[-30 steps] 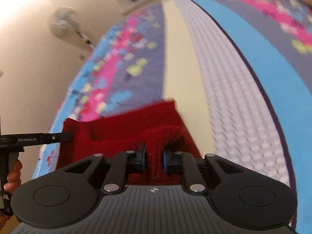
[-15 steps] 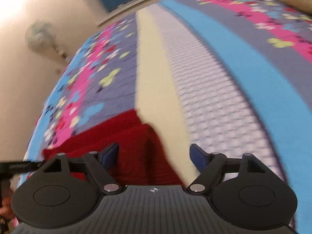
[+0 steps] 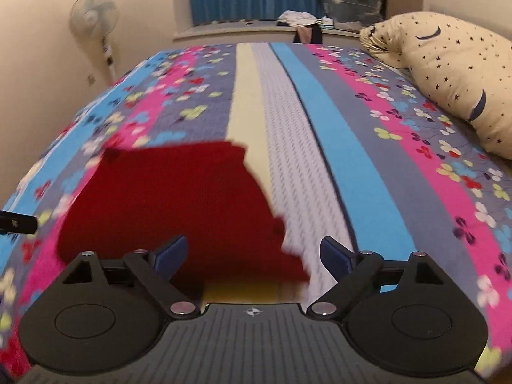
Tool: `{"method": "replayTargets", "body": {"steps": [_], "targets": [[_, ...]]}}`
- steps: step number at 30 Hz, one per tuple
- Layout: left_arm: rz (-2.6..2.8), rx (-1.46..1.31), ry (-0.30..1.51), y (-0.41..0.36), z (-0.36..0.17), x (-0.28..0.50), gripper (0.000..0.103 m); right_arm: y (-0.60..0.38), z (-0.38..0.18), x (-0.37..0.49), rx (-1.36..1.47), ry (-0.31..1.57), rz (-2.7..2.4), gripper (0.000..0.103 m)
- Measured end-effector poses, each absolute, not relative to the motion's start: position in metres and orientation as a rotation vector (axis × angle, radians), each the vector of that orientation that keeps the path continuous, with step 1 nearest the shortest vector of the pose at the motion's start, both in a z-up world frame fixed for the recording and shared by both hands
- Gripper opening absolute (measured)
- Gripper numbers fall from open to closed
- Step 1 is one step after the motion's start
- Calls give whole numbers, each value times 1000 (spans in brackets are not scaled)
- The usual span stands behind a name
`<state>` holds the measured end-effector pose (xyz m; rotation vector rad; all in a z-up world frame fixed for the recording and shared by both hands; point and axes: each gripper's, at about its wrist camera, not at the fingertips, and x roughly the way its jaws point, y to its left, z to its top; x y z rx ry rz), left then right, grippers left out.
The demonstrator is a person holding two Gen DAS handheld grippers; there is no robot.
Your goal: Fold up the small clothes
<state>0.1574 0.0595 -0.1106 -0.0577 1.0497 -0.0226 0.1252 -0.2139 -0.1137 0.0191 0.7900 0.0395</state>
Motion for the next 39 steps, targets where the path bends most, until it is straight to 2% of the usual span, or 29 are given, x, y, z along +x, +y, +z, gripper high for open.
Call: {"method": "replayTargets", "body": {"steps": [12,39], "targets": [[-8,-71,1046,33,-93,49,103,-191,-83,20,7,765,78,95],[5,16,994,21,-76,27,103,-190,-73,-7,25,741,58,95]]}}
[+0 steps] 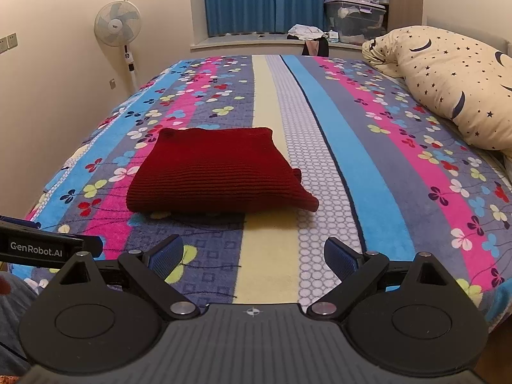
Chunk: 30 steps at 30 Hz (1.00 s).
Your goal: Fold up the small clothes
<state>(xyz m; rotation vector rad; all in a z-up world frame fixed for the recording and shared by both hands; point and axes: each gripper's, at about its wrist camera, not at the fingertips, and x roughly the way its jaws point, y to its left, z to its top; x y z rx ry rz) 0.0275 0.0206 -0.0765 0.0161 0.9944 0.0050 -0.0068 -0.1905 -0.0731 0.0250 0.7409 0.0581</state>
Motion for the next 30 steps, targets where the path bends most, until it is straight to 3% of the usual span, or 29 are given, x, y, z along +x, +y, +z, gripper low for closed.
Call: {"method": "replayTargets", "body": {"steps": [30], "targets": [[-7,48,988,19,-78,25,103,-190,-75,-7,18,743,68,96]]}}
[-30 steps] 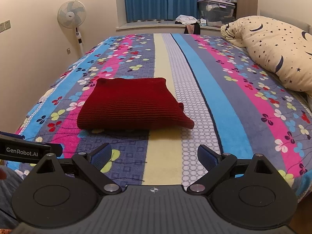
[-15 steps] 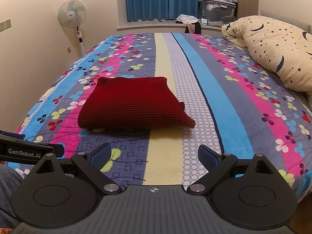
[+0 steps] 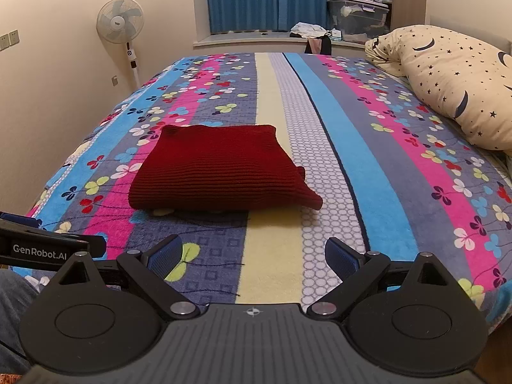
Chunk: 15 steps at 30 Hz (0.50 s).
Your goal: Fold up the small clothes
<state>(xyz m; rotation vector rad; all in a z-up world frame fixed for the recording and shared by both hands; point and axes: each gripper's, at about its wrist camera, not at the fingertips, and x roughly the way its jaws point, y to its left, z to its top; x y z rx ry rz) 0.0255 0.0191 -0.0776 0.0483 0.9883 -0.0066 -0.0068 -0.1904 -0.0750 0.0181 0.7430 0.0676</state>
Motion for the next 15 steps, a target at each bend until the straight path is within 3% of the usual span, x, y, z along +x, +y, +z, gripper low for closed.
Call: {"method": "replayTargets", "body": {"steps": [15], "targets": [[-7,52,990,17,-77,27,103,-192,-75,-6,19,743,69,96]]}}
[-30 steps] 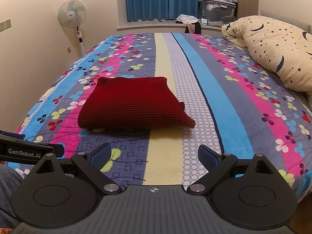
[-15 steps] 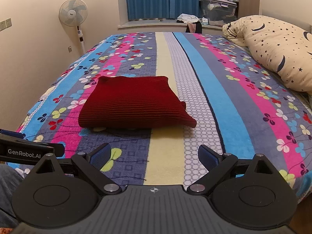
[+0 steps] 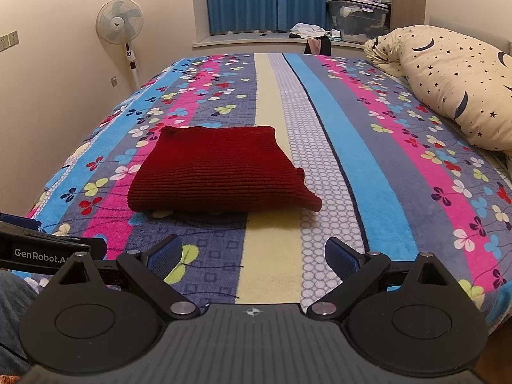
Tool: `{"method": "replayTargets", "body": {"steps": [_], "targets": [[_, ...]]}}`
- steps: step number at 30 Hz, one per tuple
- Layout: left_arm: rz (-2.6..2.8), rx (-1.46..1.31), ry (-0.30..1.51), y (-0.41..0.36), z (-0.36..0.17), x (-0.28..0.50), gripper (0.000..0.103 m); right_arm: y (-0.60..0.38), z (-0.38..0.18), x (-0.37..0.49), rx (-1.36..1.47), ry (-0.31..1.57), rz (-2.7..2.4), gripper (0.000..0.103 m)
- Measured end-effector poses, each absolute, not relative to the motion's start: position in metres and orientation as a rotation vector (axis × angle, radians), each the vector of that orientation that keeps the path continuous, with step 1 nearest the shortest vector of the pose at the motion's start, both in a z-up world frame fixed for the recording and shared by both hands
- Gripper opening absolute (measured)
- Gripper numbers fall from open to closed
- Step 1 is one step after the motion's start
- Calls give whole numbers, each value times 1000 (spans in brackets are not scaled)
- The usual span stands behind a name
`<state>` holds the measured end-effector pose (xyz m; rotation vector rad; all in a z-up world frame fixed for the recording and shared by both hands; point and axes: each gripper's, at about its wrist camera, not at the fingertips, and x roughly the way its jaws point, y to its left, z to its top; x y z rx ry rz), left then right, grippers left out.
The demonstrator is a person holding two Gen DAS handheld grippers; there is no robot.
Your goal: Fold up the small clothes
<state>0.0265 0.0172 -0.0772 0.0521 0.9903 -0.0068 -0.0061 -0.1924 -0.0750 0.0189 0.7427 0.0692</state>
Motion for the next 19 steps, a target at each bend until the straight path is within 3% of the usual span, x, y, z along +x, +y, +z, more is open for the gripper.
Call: {"method": "replayTargets", "body": {"steps": [19], "targets": [[-2,69,998,20,-82,28,103,-192,-80,-1,28,757,84,97]]}}
